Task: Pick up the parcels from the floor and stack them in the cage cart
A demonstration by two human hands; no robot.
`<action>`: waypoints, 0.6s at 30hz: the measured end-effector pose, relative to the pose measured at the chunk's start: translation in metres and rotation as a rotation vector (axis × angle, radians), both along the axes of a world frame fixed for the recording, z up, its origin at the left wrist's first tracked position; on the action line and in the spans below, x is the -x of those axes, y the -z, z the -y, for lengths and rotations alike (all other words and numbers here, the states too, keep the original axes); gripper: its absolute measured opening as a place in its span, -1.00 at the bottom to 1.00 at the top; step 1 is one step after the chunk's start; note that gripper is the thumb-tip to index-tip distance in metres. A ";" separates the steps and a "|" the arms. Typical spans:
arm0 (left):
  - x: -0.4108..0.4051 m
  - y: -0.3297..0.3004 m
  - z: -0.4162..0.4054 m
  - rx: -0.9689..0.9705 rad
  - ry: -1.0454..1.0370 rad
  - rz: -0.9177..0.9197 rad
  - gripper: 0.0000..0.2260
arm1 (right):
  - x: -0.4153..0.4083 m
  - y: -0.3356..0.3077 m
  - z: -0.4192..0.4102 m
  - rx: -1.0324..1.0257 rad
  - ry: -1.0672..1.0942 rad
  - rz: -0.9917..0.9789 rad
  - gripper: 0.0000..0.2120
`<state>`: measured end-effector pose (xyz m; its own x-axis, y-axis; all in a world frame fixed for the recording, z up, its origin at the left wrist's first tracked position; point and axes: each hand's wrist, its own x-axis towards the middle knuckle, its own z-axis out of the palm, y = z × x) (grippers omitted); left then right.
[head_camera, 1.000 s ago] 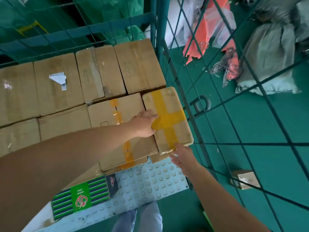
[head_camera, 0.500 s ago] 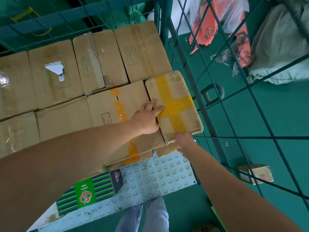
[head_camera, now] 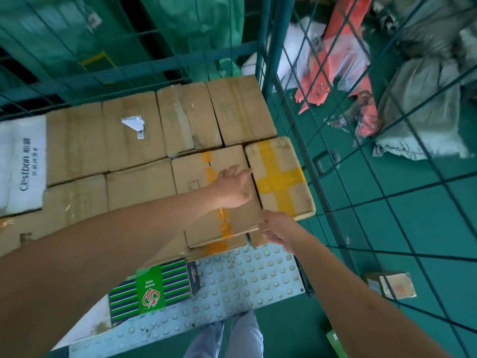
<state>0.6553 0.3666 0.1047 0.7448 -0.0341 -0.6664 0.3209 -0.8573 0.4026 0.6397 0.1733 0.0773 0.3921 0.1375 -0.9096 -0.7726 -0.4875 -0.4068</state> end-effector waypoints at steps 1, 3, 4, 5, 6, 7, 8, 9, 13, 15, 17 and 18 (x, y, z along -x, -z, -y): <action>0.007 -0.014 -0.007 0.005 -0.038 0.012 -0.29 | 0.003 -0.019 -0.011 -0.039 0.013 0.019 -0.59; 0.024 -0.046 -0.024 0.037 -0.138 0.043 -0.28 | 0.010 -0.062 -0.037 -0.096 0.051 0.060 -0.60; 0.033 -0.065 -0.033 0.073 -0.207 0.056 -0.28 | 0.013 -0.084 -0.051 -0.116 0.082 0.069 -0.59; 0.041 -0.076 -0.040 0.121 -0.280 0.075 -0.28 | 0.017 -0.105 -0.062 -0.134 0.114 0.061 -0.57; 0.054 -0.096 -0.052 0.173 -0.356 0.110 -0.30 | 0.024 -0.127 -0.077 -0.169 0.127 0.063 -0.55; 0.065 -0.112 -0.061 0.222 -0.422 0.140 -0.32 | 0.032 -0.145 -0.088 -0.197 0.122 0.080 -0.53; 0.076 -0.130 -0.069 0.263 -0.484 0.173 -0.35 | 0.039 -0.159 -0.099 -0.212 0.102 0.115 -0.54; 0.085 -0.143 -0.080 0.296 -0.529 0.211 -0.38 | 0.045 -0.171 -0.108 -0.211 0.071 0.156 -0.58; 0.146 -0.214 -0.134 0.357 -0.693 0.321 -0.46 | 0.083 -0.224 -0.148 -0.280 -0.005 0.244 -0.66; 0.178 -0.244 -0.159 0.382 -0.820 0.385 -0.45 | 0.098 -0.249 -0.165 -0.326 -0.059 0.271 -0.68; 0.209 -0.268 -0.177 0.398 -0.914 0.461 -0.47 | 0.109 -0.269 -0.179 -0.380 -0.119 0.294 -0.69; 0.224 -0.278 -0.182 0.417 -0.958 0.497 -0.46 | 0.114 -0.276 -0.185 -0.407 -0.147 0.312 -0.68</action>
